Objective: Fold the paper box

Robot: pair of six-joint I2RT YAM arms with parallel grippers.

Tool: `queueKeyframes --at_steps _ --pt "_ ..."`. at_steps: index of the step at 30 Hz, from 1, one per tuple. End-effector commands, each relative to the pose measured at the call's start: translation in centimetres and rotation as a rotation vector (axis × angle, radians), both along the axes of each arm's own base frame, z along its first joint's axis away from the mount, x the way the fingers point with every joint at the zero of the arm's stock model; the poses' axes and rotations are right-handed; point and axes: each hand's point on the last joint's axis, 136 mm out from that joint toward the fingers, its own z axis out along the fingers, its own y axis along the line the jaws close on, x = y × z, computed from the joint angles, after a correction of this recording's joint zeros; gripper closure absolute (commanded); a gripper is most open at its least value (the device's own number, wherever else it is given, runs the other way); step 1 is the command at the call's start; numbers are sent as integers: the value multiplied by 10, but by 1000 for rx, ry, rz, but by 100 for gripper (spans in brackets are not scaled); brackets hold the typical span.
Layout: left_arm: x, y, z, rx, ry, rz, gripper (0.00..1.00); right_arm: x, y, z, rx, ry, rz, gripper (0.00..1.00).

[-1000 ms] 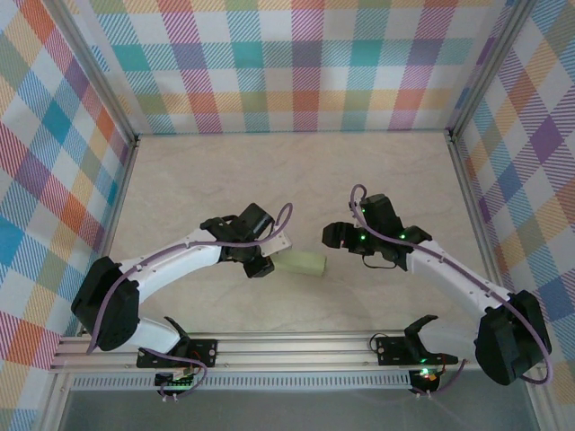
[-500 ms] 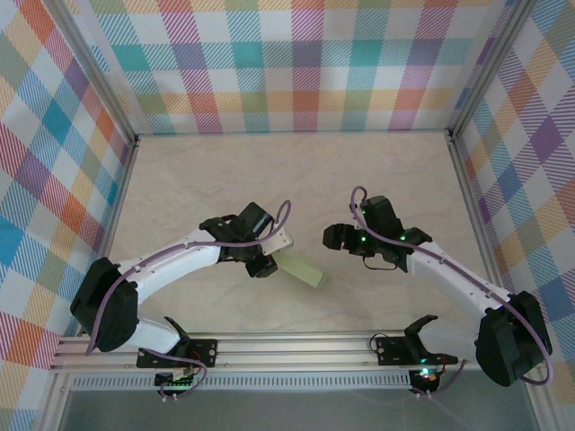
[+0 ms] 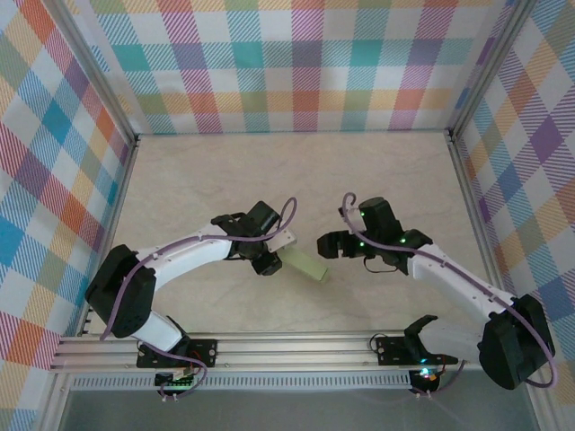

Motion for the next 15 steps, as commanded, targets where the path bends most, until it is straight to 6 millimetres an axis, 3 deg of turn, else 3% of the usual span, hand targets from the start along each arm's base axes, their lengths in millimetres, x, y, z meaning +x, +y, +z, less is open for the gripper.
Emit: queueKeyframes --at_steps 1,5,9,12,15 --pt "9 -7 6 -28 -8 23 57 -19 9 -3 -97 -172 202 18" --pt "9 -6 1 -14 6 30 57 -29 20 -18 -213 -328 289 15" --pt "9 -6 -1 -8 10 30 58 -17 18 -29 -354 -415 261 14" --pt "9 -5 0 -8 8 30 57 -7 13 -26 -390 -429 207 14" --pt "10 -4 0 -10 8 36 58 -9 15 -17 -352 -434 204 14"
